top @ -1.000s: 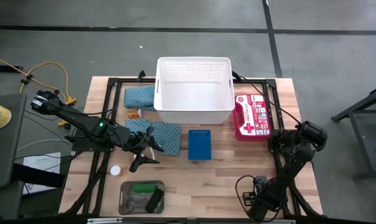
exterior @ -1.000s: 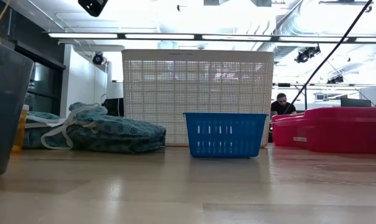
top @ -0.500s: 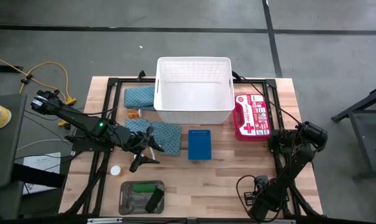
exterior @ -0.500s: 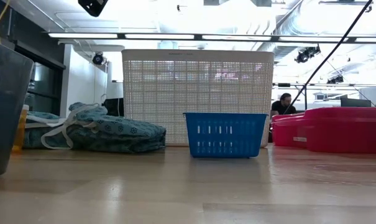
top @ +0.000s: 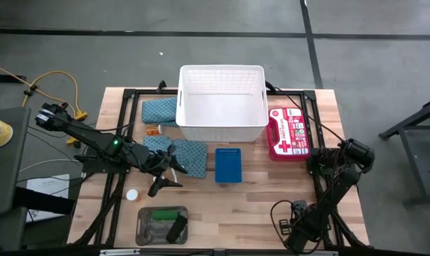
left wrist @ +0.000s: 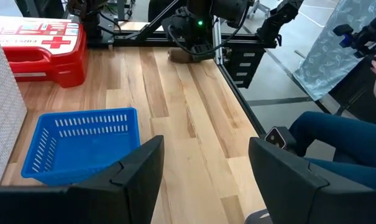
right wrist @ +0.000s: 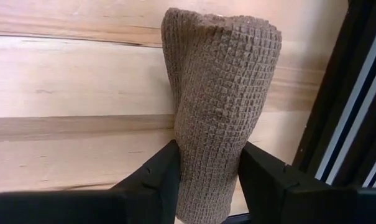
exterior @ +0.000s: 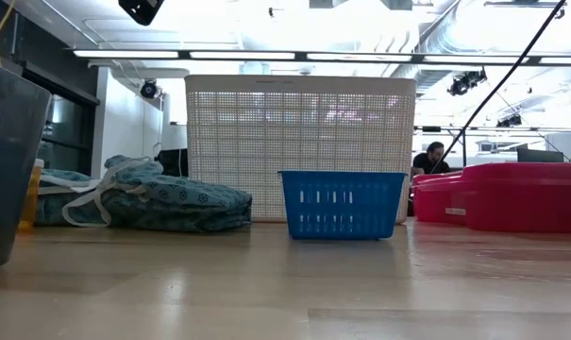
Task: Pick & place medical supplies in basket/bin
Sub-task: Put the brown bandage into the transparent black bin
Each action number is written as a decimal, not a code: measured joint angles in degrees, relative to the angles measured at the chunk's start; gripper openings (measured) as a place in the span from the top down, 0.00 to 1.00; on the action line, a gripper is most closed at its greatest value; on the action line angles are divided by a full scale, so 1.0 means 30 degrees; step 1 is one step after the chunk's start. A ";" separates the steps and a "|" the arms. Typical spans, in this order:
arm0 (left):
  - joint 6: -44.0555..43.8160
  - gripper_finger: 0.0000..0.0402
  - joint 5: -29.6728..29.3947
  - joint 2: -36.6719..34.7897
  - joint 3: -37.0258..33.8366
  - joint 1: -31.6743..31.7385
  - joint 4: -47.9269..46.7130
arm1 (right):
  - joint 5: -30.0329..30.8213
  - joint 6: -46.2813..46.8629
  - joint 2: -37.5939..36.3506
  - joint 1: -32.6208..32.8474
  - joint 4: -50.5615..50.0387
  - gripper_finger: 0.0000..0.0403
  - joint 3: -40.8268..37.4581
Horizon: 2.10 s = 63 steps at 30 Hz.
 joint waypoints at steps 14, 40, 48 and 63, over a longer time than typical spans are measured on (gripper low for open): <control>0.0000 0.43 -0.0001 0.0000 -0.0004 0.0000 0.0000 | 0.5880 -0.1682 -0.3802 -0.0050 -0.3466 0.67 -0.0051; 0.0000 0.43 0.0006 0.0000 -0.0001 0.0000 0.0000 | 1.4923 -1.9102 -0.4762 -0.5752 0.8073 0.67 -0.0022; 0.0000 0.43 0.0005 0.0000 -0.0001 0.0000 -0.0001 | 1.3997 -2.9854 -0.4758 -0.8660 1.4137 0.67 -0.0022; 0.0000 0.43 0.0006 -0.0007 0.0000 0.0000 -0.0007 | 1.2742 -3.9433 -0.1923 -1.0789 2.2324 0.67 -0.0007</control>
